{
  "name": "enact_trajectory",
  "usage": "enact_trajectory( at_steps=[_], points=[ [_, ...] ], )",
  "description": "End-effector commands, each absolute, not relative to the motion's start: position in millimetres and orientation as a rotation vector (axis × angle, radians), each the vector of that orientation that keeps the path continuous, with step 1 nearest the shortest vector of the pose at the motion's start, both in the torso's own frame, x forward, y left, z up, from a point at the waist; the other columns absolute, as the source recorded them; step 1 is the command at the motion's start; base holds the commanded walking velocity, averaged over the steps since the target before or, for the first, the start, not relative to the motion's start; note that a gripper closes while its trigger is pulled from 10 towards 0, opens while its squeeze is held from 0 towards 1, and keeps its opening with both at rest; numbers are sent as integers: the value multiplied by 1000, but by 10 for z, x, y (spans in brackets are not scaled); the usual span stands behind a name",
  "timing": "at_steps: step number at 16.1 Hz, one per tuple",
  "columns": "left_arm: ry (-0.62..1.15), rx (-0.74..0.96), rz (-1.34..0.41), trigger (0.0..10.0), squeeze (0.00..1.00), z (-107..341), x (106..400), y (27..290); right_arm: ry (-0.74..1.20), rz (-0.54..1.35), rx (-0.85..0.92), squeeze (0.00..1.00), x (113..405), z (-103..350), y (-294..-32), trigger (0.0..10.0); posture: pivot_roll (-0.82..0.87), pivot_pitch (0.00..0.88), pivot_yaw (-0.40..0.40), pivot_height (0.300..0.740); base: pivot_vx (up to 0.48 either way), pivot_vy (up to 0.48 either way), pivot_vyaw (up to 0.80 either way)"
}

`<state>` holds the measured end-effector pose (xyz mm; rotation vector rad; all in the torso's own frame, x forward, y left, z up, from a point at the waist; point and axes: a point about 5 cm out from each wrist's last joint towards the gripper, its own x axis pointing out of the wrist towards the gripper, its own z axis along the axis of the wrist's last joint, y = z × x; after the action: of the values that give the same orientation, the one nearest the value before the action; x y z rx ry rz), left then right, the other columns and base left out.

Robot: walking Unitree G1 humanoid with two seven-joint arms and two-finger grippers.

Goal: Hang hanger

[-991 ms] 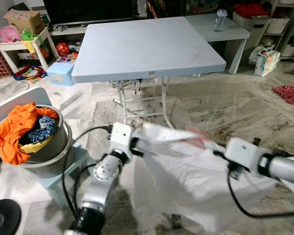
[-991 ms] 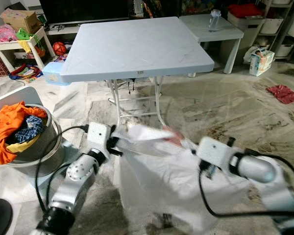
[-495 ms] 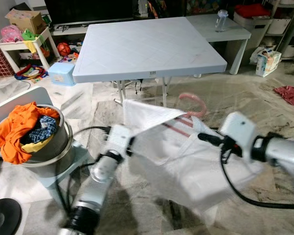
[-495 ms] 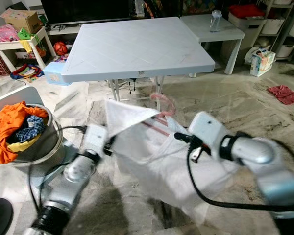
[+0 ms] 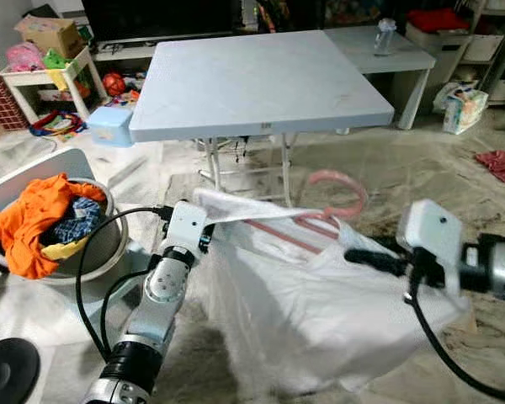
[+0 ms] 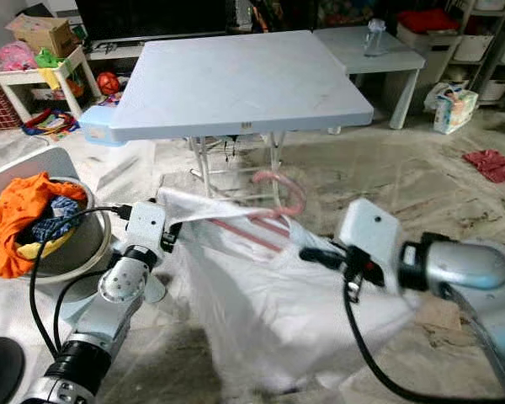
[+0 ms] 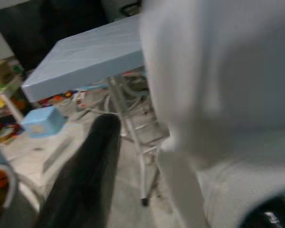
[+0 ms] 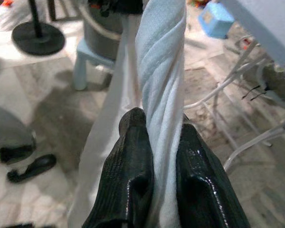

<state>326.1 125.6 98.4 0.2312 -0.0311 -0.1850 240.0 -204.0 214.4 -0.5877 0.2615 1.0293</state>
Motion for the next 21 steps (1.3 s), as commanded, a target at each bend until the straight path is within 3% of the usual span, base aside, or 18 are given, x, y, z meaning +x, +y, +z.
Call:
enact_trajectory(
  at_steps=[1,8,12,17,18,21],
  points=[
    [-38,207,-195,0,0,990,3241,1292,247,1038,-644,0,2371,2216,-2073,10000,-43,28,34,740,0,0,0],
    [-79,60,-491,0,0,1100,3095,1179,437,920,-956,0,2424,2059,-2602,10000,-38,34,28,740,0,0,0],
    [-72,52,-511,0,0,1111,3110,1229,474,927,-1019,0,2407,2119,-2793,10000,-48,36,27,740,0,0,0],
    [-15,58,-479,0,0,1048,3131,1355,540,1050,-982,0,2196,2269,-2999,10000,-59,40,28,740,0,0,0],
    [23,61,-488,0,0,988,3123,1378,531,1043,-924,0,2162,2463,-3125,10000,-70,41,29,740,0,0,0],
    [92,46,-540,0,0,855,3067,1299,398,1026,-813,0,2152,2789,-3198,10000,-76,43,35,740,0,0,0]
  ],
)
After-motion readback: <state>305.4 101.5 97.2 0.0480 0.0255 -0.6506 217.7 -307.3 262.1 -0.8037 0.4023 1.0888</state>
